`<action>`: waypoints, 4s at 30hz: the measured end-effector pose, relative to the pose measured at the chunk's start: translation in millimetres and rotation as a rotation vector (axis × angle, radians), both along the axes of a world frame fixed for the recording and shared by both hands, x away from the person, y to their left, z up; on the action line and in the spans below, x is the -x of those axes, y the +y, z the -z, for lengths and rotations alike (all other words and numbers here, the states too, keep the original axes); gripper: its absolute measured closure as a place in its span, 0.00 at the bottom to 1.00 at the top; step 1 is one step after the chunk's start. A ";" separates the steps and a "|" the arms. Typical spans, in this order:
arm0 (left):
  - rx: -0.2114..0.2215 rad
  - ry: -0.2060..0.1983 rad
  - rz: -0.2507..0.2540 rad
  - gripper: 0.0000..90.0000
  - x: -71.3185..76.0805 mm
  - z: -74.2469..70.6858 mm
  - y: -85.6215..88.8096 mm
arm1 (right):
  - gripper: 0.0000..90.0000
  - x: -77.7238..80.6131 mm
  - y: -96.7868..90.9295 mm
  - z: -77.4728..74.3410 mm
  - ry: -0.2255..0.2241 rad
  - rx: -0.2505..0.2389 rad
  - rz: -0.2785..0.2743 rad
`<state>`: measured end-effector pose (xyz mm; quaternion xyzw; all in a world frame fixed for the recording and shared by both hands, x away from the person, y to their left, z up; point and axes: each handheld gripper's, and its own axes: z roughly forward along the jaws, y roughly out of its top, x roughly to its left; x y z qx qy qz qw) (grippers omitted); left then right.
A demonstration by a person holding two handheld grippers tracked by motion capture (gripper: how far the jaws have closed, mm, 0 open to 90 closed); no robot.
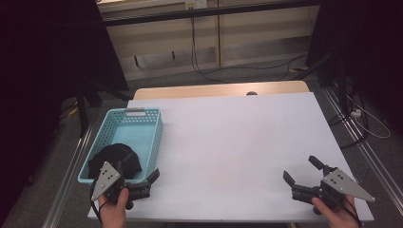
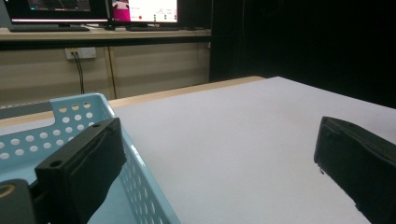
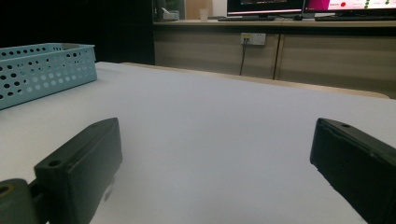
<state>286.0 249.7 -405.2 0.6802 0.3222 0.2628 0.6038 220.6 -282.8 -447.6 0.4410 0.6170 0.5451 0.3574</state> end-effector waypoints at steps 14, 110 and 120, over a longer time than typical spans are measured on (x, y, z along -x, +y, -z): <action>0.009 -0.002 -0.002 0.02 1.2 -0.9 1.9 | 0.02 0.5 0.5 -0.7 -0.004 0.004 -0.005; -0.050 0.033 -0.055 0.02 -86.0 -58.9 71.0 | 0.02 1.7 2.2 -1.7 0.006 0.011 -0.030; -0.084 0.064 -0.070 0.02 -94.0 -51.1 76.8 | 0.02 1.8 2.7 -1.4 0.006 0.015 -0.031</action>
